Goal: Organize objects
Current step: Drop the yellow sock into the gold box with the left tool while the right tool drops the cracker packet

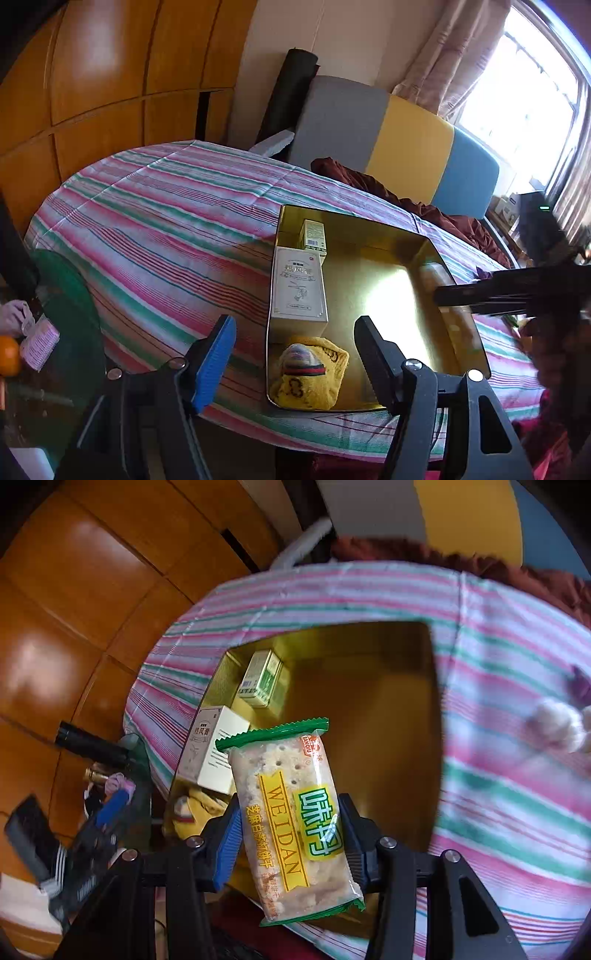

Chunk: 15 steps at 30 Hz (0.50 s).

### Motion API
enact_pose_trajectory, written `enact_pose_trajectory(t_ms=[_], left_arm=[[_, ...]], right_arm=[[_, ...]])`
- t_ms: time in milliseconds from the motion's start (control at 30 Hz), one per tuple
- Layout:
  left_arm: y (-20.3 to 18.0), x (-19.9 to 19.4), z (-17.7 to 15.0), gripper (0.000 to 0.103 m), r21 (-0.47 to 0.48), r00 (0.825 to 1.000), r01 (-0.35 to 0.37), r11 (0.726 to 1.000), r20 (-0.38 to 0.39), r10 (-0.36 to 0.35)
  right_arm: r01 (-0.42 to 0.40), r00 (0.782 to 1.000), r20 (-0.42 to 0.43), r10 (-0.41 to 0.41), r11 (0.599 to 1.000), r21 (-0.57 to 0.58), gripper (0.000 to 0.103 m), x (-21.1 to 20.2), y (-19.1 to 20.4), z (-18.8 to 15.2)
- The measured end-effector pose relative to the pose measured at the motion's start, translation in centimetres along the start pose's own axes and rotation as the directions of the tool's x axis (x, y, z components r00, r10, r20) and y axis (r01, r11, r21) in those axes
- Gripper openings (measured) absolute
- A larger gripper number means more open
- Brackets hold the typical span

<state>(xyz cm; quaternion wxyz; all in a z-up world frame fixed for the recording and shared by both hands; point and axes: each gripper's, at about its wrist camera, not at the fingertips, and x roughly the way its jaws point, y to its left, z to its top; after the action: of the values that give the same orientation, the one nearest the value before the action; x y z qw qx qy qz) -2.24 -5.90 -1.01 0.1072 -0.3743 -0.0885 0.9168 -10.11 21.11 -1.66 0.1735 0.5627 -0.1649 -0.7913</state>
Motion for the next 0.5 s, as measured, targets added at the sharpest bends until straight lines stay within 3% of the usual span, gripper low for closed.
enact_pose_trajectory(t_ms=[233, 367, 500], left_arm=[[0.7, 0.5, -0.2, 0.068, -0.035, 0.999, 0.027, 0.999, -0.017, -0.028], [0.7, 0.5, -0.2, 0.068, -0.044, 0.999, 0.041, 0.998, -0.022, -0.042], [0.8, 0.3, -0.1, 0.069, -0.051, 0.999, 0.043, 0.998, -0.015, -0.044]], right_arm=[[0.053, 0.993, -0.107, -0.040, 0.991, 0.124, 0.049, 8.9, 1.7, 2.2], [0.046, 0.993, -0.115, -0.024, 0.979, 0.197, 0.051, 9.5, 1.9, 1.5], [-0.034, 0.993, -0.102, 0.060, 0.970, 0.240, 0.058, 10.6, 2.3, 1.6]])
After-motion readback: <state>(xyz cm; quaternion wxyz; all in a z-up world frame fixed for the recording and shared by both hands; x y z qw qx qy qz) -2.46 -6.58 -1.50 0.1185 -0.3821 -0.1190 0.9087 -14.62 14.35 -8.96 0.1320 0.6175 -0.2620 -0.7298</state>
